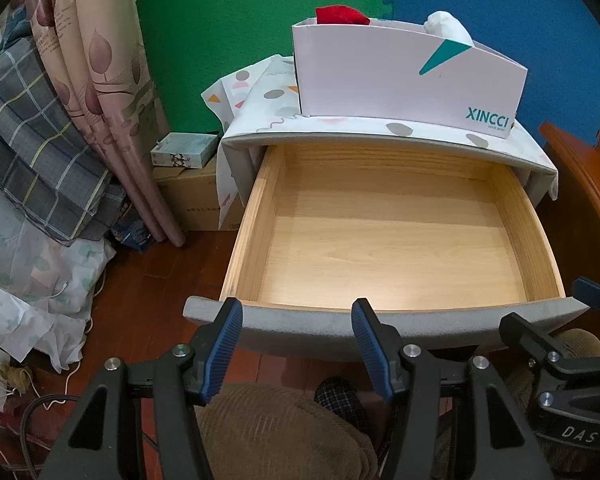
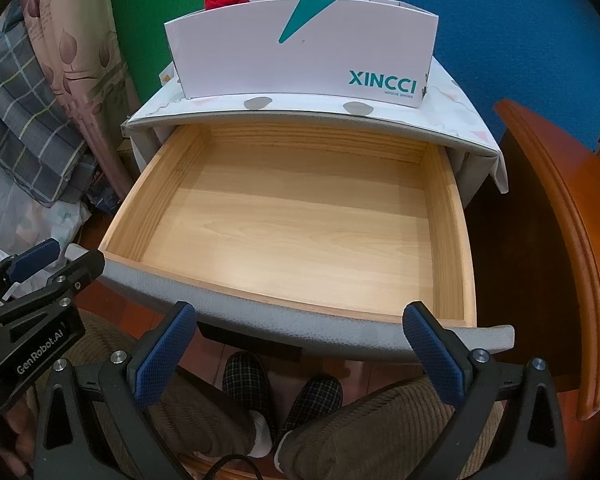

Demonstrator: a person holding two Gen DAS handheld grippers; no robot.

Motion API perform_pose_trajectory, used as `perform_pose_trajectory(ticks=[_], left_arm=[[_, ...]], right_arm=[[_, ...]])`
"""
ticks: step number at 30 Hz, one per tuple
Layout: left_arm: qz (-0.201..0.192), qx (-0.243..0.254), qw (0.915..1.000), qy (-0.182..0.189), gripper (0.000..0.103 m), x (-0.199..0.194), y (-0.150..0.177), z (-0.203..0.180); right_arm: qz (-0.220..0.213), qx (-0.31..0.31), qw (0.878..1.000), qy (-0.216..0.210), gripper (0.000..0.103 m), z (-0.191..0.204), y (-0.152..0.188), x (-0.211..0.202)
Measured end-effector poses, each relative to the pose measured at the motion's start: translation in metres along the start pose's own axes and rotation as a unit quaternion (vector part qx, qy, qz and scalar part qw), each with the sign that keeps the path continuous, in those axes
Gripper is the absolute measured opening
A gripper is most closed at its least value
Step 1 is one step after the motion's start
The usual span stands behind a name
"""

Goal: Take underwear out of drawer

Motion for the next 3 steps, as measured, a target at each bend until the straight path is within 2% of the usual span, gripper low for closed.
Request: perform_pose_trajectory(ticks=[3], left_arm=[[0.003,0.001,1.0,0.0,0.058,0.0009,-0.0005,-0.0008]], right_arm=[[0.001,0.001,1.0,-0.001,0.103,0.0004,0.0003,0.0005]])
Point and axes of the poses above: each gripper's, at about its wrist camera, not at the fingertips, and x roughly the way its jaws point, z to its left, y to its underside, the point moved 10 cm from there along x, roughly the way its jaws point, and after that the axes turned 1 degree about z, right-handed, at the moved point
